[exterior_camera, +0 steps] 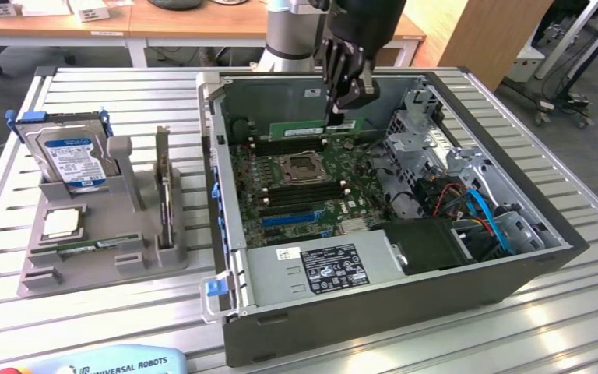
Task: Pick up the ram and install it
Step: 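Pick up the ram and move it above insertion slot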
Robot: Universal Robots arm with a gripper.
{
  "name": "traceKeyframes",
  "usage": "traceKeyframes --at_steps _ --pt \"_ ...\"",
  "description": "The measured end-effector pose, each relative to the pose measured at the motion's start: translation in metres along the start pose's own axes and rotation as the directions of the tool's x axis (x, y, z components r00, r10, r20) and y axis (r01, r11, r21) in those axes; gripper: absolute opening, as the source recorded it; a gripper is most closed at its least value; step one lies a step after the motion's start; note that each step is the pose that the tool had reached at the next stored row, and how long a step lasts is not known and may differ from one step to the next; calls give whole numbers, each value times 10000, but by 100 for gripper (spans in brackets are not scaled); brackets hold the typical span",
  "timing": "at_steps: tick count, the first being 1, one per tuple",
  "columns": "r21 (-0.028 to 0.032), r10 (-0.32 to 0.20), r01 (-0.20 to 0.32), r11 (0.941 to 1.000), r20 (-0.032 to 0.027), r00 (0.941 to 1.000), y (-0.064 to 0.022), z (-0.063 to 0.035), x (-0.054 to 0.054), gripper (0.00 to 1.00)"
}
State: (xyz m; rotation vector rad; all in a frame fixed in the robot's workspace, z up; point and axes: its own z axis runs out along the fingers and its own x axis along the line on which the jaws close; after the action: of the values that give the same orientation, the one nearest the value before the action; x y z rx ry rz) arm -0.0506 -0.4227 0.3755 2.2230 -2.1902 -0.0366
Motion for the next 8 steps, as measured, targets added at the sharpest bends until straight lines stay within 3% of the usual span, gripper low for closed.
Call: traceKeyframes --at_steps 8 --pt "0 -1 1 10000 -1 10000 -1 25 0 11"
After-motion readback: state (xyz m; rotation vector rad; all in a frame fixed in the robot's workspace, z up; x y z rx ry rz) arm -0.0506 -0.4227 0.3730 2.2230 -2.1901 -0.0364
